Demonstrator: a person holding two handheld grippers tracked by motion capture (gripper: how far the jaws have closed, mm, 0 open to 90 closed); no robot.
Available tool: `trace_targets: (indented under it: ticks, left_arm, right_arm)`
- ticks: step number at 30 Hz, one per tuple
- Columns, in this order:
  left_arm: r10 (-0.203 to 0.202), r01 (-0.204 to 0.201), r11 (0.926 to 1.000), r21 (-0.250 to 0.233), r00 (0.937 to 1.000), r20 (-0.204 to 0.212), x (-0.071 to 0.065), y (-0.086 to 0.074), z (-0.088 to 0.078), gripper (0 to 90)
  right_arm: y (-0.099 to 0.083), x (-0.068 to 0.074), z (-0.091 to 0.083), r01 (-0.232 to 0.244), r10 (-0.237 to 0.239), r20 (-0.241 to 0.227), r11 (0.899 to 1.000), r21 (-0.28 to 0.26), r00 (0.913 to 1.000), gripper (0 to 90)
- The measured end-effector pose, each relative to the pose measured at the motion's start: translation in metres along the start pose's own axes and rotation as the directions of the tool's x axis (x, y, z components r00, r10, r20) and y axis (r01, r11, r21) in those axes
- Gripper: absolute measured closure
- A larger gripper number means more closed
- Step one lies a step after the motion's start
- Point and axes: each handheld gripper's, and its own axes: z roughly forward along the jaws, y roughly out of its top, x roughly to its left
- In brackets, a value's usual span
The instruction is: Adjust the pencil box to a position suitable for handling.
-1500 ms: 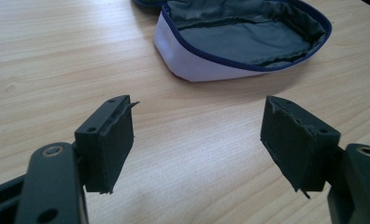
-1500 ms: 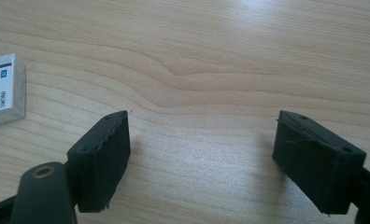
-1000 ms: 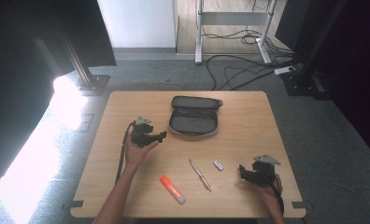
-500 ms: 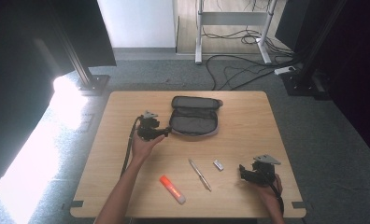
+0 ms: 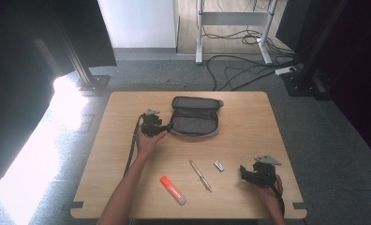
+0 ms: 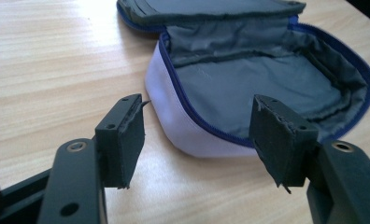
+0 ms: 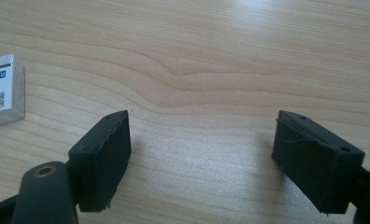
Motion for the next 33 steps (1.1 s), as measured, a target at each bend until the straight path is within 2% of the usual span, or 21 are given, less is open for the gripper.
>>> trace_targets:
  ticks: [3,7,11,12,13,15,17,20,21,23,26,31,33]
  left_arm:
    - [-0.011,0.011,0.9999,0.005,0.9999,0.005,0.004,-0.001,0.004,36.9]
    - [-0.003,0.003,0.9998,0.020,1.0000,-0.003,0.006,-0.002,0.006,36.5]
    - [-0.012,0.012,0.9999,0.001,0.9998,-0.018,0.008,-0.001,0.005,36.6]
    - [-0.012,0.012,0.9999,-0.004,0.9995,-0.029,0.009,0.000,0.004,36.6]
    - [-0.006,0.007,0.9998,0.018,0.9993,-0.036,0.010,0.002,0.004,35.9]
    - [0.001,0.001,0.9996,0.029,0.9987,-0.050,0.011,0.007,0.004,33.5]
    - [-0.004,0.005,1.0000,0.008,0.9991,-0.043,0.009,0.012,0.002,33.6]
    - [0.006,-0.005,0.9993,0.037,0.9990,-0.044,0.007,0.019,0.008,31.8]
    - [0.012,-0.011,0.9997,0.022,0.9985,-0.054,0.005,0.020,0.009,32.1]
    - [0.014,-0.012,0.9990,0.043,0.9989,-0.044,0.004,0.024,0.013,31.7]
    - [0.029,-0.026,0.9987,0.044,0.9982,-0.053,0.001,0.028,0.020,32.7]
    - [0.039,-0.035,0.9967,0.073,0.9973,-0.062,0.000,0.033,0.033,35.8]
    - [0.045,-0.040,0.9970,0.067,0.9966,-0.069,0.000,0.032,0.035,36.9]
  right_arm:
    - [0.000,0.000,0.000,-0.002,0.002,0.002,1.000,0.000,1.0000,19.2]
    - [0.001,0.000,0.001,-0.002,0.002,0.002,1.000,-0.001,1.0000,19.2]
    - [0.001,0.001,0.001,-0.001,0.001,0.003,1.000,0.001,1.0000,19.2]
    - [0.001,0.001,0.001,-0.003,0.003,0.003,1.000,0.001,1.0000,19.2]
    - [0.002,0.001,0.002,-0.004,0.004,0.003,1.000,0.000,1.0000,19.1]
    - [0.002,0.001,0.002,-0.005,0.005,0.003,1.000,0.000,1.0000,19.1]
    - [0.002,0.001,0.003,-0.005,0.005,0.003,1.000,0.000,1.0000,19.1]
    - [0.002,0.001,0.003,-0.003,0.003,0.003,1.000,0.000,1.0000,19.1]
    - [0.002,0.001,0.003,-0.003,0.003,0.003,1.000,0.000,1.0000,19.1]
    - [0.002,0.001,0.003,-0.003,0.003,0.003,1.000,0.000,1.0000,19.3]
    - [0.002,0.000,0.002,-0.007,0.007,0.009,1.000,-0.002,0.9999,20.6]
    - [0.002,0.001,0.002,-0.007,0.007,0.008,1.000,-0.003,0.9999,21.1]
    - [0.002,0.001,0.002,-0.007,0.007,0.007,1.000,-0.003,1.0000,21.2]
